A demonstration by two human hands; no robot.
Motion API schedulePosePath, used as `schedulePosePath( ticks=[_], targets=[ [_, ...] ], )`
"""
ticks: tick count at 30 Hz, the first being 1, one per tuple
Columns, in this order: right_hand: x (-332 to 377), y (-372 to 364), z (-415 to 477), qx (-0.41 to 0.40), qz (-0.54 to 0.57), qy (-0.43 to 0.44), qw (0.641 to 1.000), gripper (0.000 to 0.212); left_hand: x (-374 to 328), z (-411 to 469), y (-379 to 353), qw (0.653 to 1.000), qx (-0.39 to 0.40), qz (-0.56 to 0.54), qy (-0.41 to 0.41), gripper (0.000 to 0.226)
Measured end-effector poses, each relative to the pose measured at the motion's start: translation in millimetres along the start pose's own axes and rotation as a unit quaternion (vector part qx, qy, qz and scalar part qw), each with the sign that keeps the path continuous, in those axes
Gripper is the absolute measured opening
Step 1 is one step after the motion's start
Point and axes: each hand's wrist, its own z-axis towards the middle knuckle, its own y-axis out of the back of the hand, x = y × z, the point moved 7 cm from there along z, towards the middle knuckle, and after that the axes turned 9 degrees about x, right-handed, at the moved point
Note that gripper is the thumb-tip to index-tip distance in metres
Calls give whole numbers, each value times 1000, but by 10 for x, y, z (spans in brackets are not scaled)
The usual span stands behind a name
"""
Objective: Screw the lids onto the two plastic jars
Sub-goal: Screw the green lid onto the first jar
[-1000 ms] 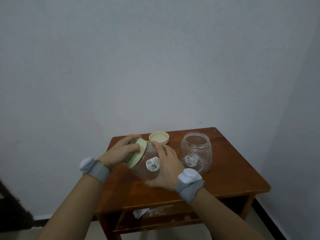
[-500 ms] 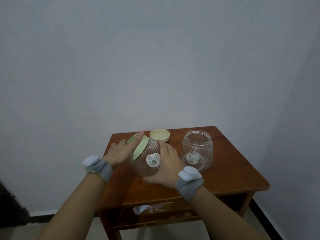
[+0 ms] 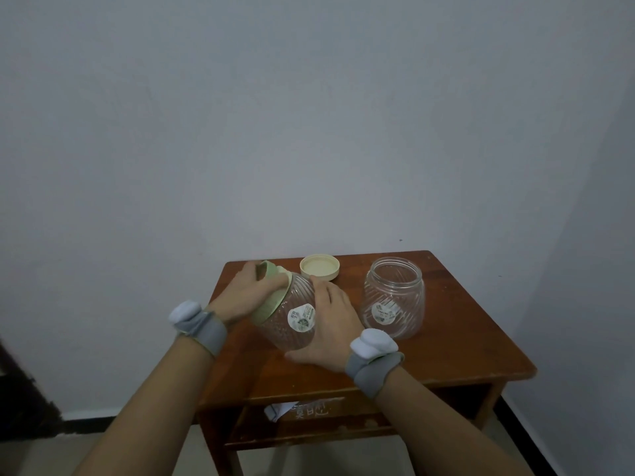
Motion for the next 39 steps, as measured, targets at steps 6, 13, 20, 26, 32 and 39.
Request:
schedulePosePath(
  ticks=[6,13,20,26,32,39],
  targets=[
    [6,-6,11,2,4,2,1000,140,-24,-84,-21,999,-26,3,39,138],
    [22,-11,18,6,-1,13,1000,139,-15,-51,11,993,35,-110,-22,67],
    [24,-15,12,-6,10,14,1000,139,139,-6,-80,994,17,-74,76,110],
    [8,11,40,-25,-5,32,999,135,122,-36,-75,985,-74,-155,-2,80],
    [-6,0,102,-39,-4,55,998,133,160,-95,-48,976,-82,-188,-75,53],
    [-144,-101,119,-49,86,37,994,135,-32,-95,-23,987,-99,-88,-88,87]
  ],
)
